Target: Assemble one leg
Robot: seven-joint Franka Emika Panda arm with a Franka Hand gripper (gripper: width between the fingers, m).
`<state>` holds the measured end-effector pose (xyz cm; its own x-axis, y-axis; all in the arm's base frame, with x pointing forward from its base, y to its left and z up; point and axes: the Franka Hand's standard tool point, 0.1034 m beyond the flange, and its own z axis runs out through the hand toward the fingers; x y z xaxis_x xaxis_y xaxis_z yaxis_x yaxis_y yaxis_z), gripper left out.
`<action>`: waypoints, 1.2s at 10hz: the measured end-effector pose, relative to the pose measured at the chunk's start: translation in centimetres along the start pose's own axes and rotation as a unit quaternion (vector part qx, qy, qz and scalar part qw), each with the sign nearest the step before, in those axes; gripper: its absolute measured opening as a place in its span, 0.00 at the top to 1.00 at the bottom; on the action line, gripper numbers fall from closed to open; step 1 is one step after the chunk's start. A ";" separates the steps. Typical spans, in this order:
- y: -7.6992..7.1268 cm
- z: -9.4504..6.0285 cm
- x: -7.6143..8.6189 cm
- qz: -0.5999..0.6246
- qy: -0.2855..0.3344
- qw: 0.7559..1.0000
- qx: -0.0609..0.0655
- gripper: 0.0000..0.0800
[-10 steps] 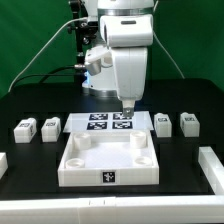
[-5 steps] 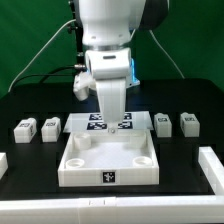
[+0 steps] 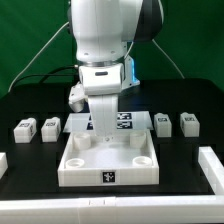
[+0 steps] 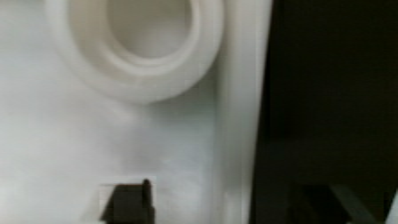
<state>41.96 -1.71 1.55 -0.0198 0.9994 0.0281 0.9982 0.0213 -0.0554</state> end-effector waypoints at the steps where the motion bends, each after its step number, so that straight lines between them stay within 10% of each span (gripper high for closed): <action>1: 0.0 0.0 0.0 0.000 0.000 1.000 0.000 0.70; 2: 0.0 0.0 0.0 0.000 0.000 1.000 0.000 0.70; 3: 0.0 0.0 0.0 0.001 0.000 1.000 0.000 0.92; 10: 0.3 -0.1 0.1 0.006 0.000 1.000 -0.001 0.93; 12: 2.8 -0.5 1.7 0.012 0.002 1.000 -0.004 0.93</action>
Offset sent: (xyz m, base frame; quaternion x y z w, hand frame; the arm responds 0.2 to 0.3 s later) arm 0.0000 0.0000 0.0000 0.0000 0.0000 0.0000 1.0000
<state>44.76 0.07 1.95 0.0039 0.9995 0.0312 0.9988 -0.0024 -0.0480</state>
